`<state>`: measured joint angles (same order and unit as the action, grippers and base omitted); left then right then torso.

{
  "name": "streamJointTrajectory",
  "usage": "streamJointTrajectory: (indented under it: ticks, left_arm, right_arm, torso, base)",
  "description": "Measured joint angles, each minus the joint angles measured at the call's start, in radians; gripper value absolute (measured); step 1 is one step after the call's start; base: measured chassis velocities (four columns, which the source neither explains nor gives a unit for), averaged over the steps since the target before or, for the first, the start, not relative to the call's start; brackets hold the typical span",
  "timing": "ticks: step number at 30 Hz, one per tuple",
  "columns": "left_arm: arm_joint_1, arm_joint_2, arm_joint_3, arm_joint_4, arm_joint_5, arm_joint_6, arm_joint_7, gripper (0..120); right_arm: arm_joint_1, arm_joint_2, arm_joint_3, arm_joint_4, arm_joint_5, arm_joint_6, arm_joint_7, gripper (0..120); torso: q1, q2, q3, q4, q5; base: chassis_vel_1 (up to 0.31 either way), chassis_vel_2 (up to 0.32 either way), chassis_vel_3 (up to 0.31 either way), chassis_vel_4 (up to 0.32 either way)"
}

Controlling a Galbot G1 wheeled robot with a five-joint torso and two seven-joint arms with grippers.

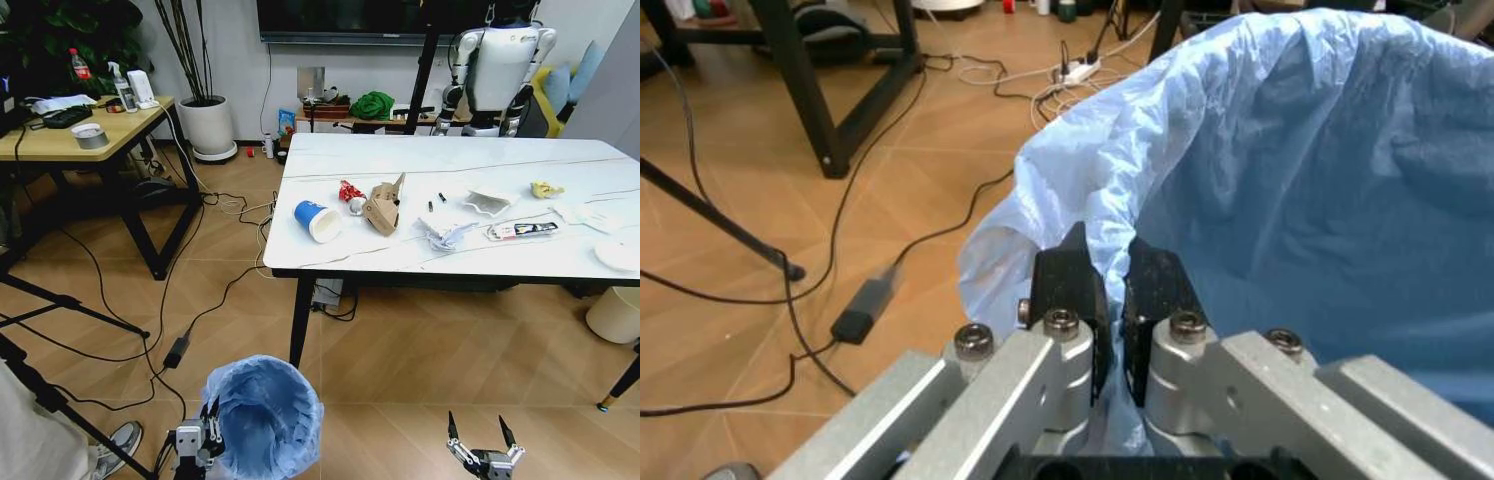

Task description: Pick up the trash bin and place the trash from the table into it.

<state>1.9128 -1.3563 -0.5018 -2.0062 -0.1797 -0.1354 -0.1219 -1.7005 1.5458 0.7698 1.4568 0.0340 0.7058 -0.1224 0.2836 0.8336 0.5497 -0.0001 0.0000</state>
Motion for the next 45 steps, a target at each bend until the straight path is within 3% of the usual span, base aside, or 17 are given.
streamJointTrajectory:
  ticks: [28, 45]
  left_arm:
    - [0.0, 0.002, 0.034, -0.001, -0.082, 0.022, 0.003, 0]
    - [0.015, 0.017, 0.003, -0.037, -0.141, 0.035, -0.002, 0]
  right_arm:
    - [-0.003, 0.008, 0.003, 0.002, -0.002, -0.003, 0.001, 100]
    - [0.001, 0.001, 0.007, 0.015, 0.001, -0.011, 0.002, 100]
  torso:
    - [0.056, 0.129, 0.074, 0.0, 0.0]
    - [0.091, 0.211, 0.12, 0.0, 0.0]
  base:
    - [0.0, 0.0, 0.0, 0.0]
    - [0.0, 0.0, 0.0, 0.0]
